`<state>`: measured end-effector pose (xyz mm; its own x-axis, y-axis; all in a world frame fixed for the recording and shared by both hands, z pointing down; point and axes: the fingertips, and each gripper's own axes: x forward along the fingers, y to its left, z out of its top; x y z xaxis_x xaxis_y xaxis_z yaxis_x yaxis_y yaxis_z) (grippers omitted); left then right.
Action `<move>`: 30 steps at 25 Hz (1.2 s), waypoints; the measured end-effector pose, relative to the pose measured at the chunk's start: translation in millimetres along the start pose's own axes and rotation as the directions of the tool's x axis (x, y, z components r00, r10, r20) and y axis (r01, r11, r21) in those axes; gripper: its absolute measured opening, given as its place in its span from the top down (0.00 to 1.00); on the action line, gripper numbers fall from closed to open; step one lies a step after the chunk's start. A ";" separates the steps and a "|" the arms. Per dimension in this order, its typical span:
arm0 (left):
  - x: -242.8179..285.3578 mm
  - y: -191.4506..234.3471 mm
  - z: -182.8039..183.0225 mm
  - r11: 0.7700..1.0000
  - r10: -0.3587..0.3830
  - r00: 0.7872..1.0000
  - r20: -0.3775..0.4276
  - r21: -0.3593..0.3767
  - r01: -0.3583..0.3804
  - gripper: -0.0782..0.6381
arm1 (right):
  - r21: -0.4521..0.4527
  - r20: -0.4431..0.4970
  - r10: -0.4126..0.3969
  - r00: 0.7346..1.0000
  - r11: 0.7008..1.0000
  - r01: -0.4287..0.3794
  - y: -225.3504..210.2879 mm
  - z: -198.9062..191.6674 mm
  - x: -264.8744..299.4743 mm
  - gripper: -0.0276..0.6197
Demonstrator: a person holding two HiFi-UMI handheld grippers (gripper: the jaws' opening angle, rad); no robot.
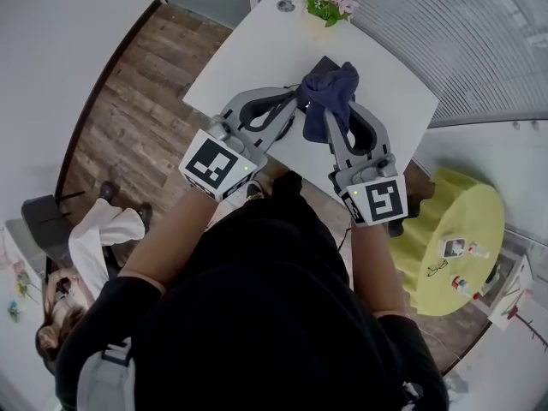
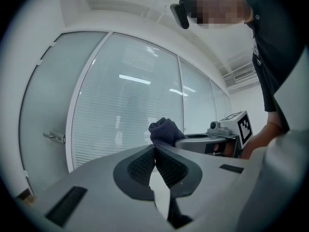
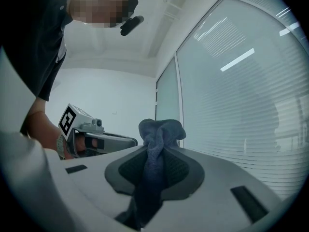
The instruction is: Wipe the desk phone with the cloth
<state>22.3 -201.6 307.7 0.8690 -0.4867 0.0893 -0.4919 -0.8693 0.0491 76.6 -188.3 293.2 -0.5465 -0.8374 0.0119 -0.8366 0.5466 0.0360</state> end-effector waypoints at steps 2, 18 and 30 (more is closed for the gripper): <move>-2.8 -4.4 3.1 1.000 -0.006 1.000 0.001 0.007 0.006 0.88 | -0.004 0.006 0.009 1.000 1.000 -0.009 3.6 5.6 -4.9 0.82; -23.3 -23.2 6.6 1.000 -0.007 1.000 0.017 0.025 0.007 0.88 | -0.009 0.021 0.007 1.000 1.000 -0.007 24.5 13.7 -22.0 0.82; -34.4 -25.8 -3.8 1.000 0.010 1.000 -0.003 0.014 -0.010 0.88 | -0.010 0.015 0.012 1.000 1.000 -0.011 32.7 9.9 -25.0 0.82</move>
<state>4.9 -162.1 307.2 0.8637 -0.4955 0.0924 -0.5001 -0.8653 0.0347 62.6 -149.4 284.1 -0.5567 -0.8307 -0.0031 -0.8299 0.5560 0.0454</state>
